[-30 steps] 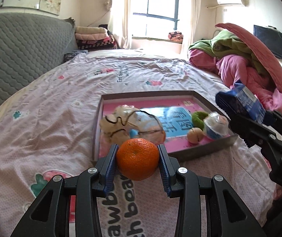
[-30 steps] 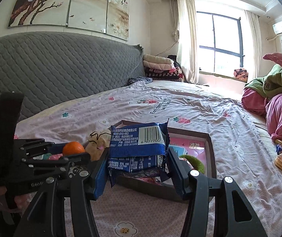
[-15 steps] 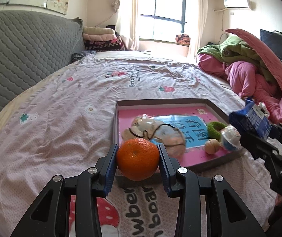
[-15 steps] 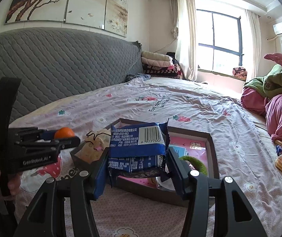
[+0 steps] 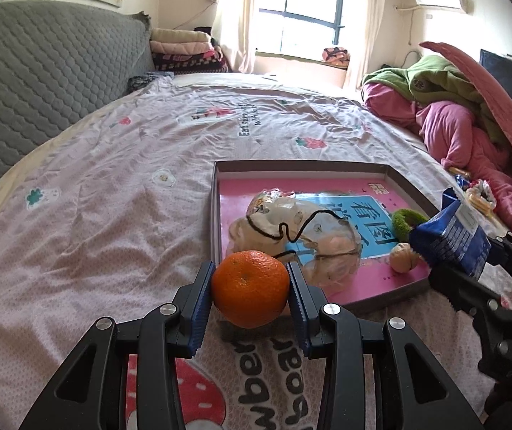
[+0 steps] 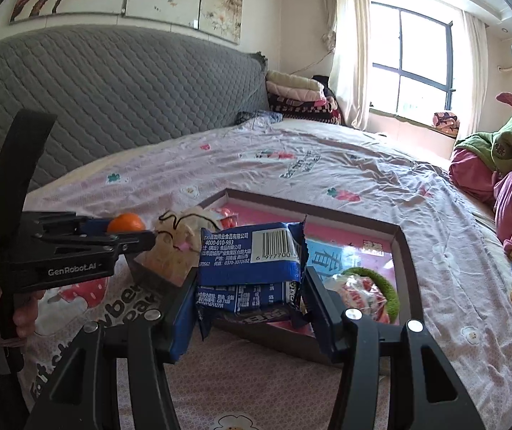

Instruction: Organize objects

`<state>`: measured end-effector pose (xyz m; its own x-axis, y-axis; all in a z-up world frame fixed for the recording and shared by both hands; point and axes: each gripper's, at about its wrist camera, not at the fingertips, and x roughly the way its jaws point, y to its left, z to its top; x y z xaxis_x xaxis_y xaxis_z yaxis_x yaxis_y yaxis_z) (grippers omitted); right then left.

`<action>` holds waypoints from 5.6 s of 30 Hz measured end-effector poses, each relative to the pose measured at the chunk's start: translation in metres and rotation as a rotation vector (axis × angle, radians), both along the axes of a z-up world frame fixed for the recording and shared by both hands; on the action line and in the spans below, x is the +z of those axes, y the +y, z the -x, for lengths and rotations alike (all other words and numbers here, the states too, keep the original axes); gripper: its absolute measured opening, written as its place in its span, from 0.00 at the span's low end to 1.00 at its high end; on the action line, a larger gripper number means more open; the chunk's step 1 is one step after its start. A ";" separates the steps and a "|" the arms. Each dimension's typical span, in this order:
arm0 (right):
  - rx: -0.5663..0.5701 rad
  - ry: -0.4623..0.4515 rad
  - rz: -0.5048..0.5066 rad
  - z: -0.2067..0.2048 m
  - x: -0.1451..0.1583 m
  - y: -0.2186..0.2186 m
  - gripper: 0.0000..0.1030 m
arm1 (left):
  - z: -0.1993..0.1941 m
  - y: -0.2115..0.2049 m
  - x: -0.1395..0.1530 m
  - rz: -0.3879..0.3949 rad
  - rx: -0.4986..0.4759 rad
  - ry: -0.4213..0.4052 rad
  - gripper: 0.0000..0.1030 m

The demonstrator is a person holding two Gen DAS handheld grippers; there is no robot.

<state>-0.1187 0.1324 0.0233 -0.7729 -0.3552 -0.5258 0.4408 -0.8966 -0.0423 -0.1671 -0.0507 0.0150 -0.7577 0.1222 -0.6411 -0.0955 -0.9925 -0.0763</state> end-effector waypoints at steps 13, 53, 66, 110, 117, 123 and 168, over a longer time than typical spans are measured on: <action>0.011 -0.063 -0.041 0.018 -0.018 -0.012 0.54 | 0.020 0.009 -0.014 -0.004 -0.018 -0.043 0.39; 0.008 -0.127 -0.056 0.051 -0.032 -0.020 0.54 | 0.034 0.014 -0.023 0.039 -0.003 -0.046 0.39; -0.015 -0.134 -0.037 0.057 -0.034 -0.017 0.54 | 0.029 0.021 -0.029 0.040 -0.009 -0.060 0.39; -0.034 -0.179 -0.049 0.056 -0.033 -0.017 0.61 | 0.027 0.021 -0.025 0.027 -0.009 -0.059 0.40; -0.036 -0.145 -0.007 0.051 -0.023 -0.013 0.61 | 0.027 0.021 -0.025 0.017 -0.016 -0.065 0.40; -0.029 -0.119 0.042 0.047 -0.010 -0.006 0.61 | 0.025 0.021 -0.022 0.016 -0.014 -0.050 0.40; -0.184 0.096 0.088 0.005 0.023 0.031 0.81 | -0.022 0.008 0.018 -0.019 0.081 0.134 0.76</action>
<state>-0.1242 0.1632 0.0466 -0.8741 -0.2446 -0.4197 0.2668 -0.9637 0.0058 -0.1450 -0.0428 0.0326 -0.8442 0.0684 -0.5317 -0.0258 -0.9959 -0.0871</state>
